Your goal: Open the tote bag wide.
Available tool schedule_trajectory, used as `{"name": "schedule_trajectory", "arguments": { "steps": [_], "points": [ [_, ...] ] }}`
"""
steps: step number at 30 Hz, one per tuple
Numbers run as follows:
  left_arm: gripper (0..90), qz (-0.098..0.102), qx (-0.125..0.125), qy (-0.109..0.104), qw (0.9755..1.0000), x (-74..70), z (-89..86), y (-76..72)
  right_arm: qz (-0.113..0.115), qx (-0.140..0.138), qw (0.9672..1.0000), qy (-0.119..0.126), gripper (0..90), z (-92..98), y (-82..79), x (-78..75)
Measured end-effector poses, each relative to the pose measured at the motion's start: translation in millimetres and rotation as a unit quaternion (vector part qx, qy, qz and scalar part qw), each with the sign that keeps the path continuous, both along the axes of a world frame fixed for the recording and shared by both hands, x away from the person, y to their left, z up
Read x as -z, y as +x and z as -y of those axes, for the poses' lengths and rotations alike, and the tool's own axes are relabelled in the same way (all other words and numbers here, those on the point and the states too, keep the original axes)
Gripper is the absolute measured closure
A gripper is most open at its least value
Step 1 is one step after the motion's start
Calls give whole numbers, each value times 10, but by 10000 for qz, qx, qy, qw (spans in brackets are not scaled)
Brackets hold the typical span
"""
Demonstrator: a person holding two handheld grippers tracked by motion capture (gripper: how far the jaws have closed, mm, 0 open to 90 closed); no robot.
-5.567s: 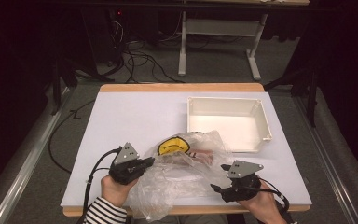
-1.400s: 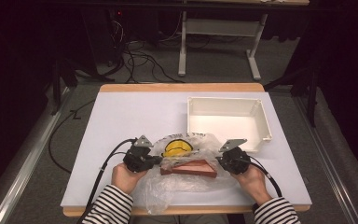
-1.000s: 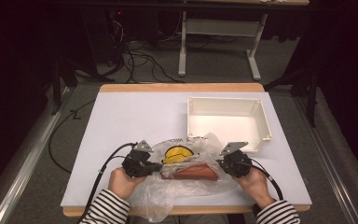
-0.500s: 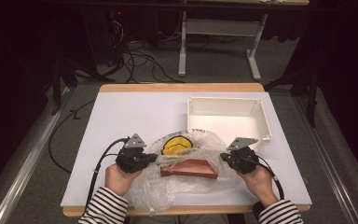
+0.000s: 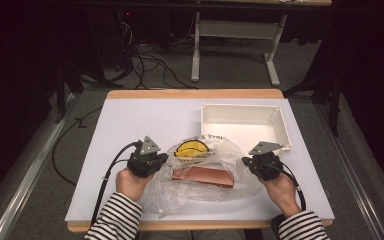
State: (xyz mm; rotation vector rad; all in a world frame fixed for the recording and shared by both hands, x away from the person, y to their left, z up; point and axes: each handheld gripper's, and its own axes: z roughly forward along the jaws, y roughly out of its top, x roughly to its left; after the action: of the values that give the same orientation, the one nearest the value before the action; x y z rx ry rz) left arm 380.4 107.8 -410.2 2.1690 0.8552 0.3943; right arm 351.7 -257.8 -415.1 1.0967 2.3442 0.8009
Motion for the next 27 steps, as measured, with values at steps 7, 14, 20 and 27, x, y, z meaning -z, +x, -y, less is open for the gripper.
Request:
{"name": "schedule_trajectory", "arguments": {
  "steps": [7,14,20,27],
  "points": [
    [868,-88,-121,257,9996,118,49,106,-138,82,9995,-263,900,-8,59,97],
    [831,-171,-117,538,9983,228,85,125,-309,163,9990,-294,900,28,95,159],
    [769,-182,-89,459,9987,206,54,86,-327,190,9991,-164,854,42,91,156],
    [674,-159,-6,251,9996,47,-36,-49,-96,188,9993,294,765,114,-15,6]
  ]
}}
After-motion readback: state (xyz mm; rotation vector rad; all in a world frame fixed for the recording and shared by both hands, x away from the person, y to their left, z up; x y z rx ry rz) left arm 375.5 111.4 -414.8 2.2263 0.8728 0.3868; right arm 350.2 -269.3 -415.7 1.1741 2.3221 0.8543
